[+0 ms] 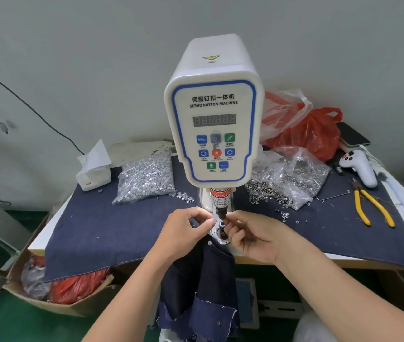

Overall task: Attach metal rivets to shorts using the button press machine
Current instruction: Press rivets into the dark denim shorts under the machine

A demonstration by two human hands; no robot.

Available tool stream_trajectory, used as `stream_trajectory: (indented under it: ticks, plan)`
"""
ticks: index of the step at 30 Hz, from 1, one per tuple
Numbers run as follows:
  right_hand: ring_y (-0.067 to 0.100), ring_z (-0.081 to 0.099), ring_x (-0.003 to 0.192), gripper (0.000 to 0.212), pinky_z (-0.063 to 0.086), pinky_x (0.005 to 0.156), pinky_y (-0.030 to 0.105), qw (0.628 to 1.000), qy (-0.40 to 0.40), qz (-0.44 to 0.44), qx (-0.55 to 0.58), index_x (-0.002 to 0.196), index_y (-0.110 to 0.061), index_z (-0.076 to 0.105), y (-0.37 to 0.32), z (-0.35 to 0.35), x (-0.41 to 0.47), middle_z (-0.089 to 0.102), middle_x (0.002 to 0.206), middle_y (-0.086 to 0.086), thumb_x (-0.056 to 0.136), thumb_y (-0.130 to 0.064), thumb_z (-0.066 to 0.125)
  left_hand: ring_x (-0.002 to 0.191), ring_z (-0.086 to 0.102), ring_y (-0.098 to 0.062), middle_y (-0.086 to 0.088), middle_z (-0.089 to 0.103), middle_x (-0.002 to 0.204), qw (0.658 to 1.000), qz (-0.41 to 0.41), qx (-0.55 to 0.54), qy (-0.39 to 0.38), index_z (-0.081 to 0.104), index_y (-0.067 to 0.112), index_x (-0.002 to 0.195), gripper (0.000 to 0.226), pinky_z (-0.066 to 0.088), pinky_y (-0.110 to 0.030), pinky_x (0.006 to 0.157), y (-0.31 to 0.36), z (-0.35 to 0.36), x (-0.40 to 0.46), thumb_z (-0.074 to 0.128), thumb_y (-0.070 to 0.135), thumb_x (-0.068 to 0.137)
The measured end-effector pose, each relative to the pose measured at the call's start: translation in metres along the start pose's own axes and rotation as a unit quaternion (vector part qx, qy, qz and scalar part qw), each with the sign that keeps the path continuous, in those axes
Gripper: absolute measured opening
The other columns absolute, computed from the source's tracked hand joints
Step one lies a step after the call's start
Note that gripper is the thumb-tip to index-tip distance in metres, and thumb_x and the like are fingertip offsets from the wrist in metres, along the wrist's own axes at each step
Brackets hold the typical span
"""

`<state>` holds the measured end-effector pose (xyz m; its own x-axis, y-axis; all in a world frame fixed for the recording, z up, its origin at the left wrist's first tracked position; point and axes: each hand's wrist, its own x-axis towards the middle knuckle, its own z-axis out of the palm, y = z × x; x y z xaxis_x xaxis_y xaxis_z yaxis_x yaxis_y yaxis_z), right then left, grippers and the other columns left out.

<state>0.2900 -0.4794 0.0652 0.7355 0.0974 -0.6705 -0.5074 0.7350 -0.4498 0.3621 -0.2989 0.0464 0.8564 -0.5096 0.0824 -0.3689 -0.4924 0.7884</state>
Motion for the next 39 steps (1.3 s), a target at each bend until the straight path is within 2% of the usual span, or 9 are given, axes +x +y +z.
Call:
stream_trajectory:
  ticks: [4, 9, 12, 14, 18, 27, 39]
  plan:
    - [0.007, 0.054, 0.046, 0.012, 0.043, 0.038, 0.013, 0.999, -0.010, -0.030, -0.037, 0.087, 0.002, 0.069, -0.001, -0.008, 0.000, 0.058, 0.066, 0.007, 0.095, -0.008, 0.067, 0.080, 0.068, -0.005, 0.016, 0.075, 0.082, 1.000, 0.013, 0.002, 0.001, 0.074, 0.043, 0.080, 0.018, 0.051, -0.019, 0.072, 0.005, 0.006, -0.001, 0.077, 0.031, 0.094]
    - [0.008, 0.056, 0.051, 0.021, 0.045, 0.044, 0.015, 0.988, 0.000, -0.096, -0.119, 0.091, 0.004, 0.080, -0.011, -0.023, -0.002, 0.064, 0.068, 0.006, 0.095, -0.011, 0.067, 0.067, 0.058, 0.002, 0.019, 0.068, 0.072, 0.999, 0.033, 0.034, 0.009, 0.066, 0.045, 0.074, 0.026, 0.042, -0.011, 0.061, 0.012, 0.012, 0.001, 0.078, 0.032, 0.093]
    - [0.008, 0.056, 0.050, 0.026, 0.045, 0.043, 0.015, 0.988, 0.019, -0.115, -0.104, 0.086, 0.003, 0.081, -0.017, -0.034, -0.003, 0.065, 0.067, 0.006, 0.098, -0.012, 0.064, 0.067, 0.057, -0.001, 0.009, 0.071, 0.074, 0.999, 0.022, 0.041, 0.009, 0.066, 0.042, 0.074, 0.023, 0.043, -0.015, 0.061, 0.013, 0.012, 0.002, 0.079, 0.035, 0.092]
    - [0.008, 0.055, 0.049, 0.030, 0.045, 0.042, 0.015, 0.989, 0.029, -0.113, -0.087, 0.080, 0.002, 0.081, -0.018, -0.040, -0.004, 0.064, 0.066, 0.006, 0.099, -0.012, 0.062, 0.067, 0.056, -0.002, 0.005, 0.070, 0.074, 0.999, 0.016, 0.048, 0.007, 0.065, 0.041, 0.074, 0.023, 0.043, -0.015, 0.062, 0.012, 0.012, 0.002, 0.079, 0.037, 0.092]
    - [0.008, 0.054, 0.050, 0.030, 0.045, 0.041, 0.015, 0.992, 0.031, -0.107, -0.067, 0.080, 0.002, 0.081, -0.018, -0.049, -0.006, 0.063, 0.065, 0.006, 0.099, -0.012, 0.062, 0.068, 0.058, 0.000, 0.014, 0.069, 0.071, 0.998, 0.016, 0.058, -0.007, 0.068, 0.037, 0.074, 0.020, 0.042, -0.012, 0.061, 0.013, 0.010, 0.004, 0.080, 0.038, 0.091]
    - [0.008, 0.054, 0.049, 0.032, 0.045, 0.041, 0.015, 0.990, 0.025, -0.115, -0.076, 0.079, 0.002, 0.081, -0.016, -0.048, -0.008, 0.063, 0.064, 0.006, 0.100, -0.013, 0.061, 0.069, 0.062, 0.002, 0.018, 0.070, 0.072, 0.997, 0.011, 0.075, -0.006, 0.070, 0.042, 0.075, 0.020, 0.045, -0.010, 0.063, 0.014, 0.006, 0.005, 0.081, 0.035, 0.089]
    - [0.008, 0.055, 0.049, 0.032, 0.045, 0.041, 0.016, 0.990, 0.021, -0.104, -0.093, 0.077, -0.001, 0.081, -0.007, -0.048, -0.007, 0.062, 0.066, 0.005, 0.099, -0.013, 0.062, 0.076, 0.064, 0.002, 0.017, 0.069, 0.070, 0.992, 0.031, 0.120, 0.005, 0.063, 0.047, 0.071, 0.024, 0.044, -0.009, 0.064, 0.021, 0.005, 0.003, 0.079, 0.043, 0.090]
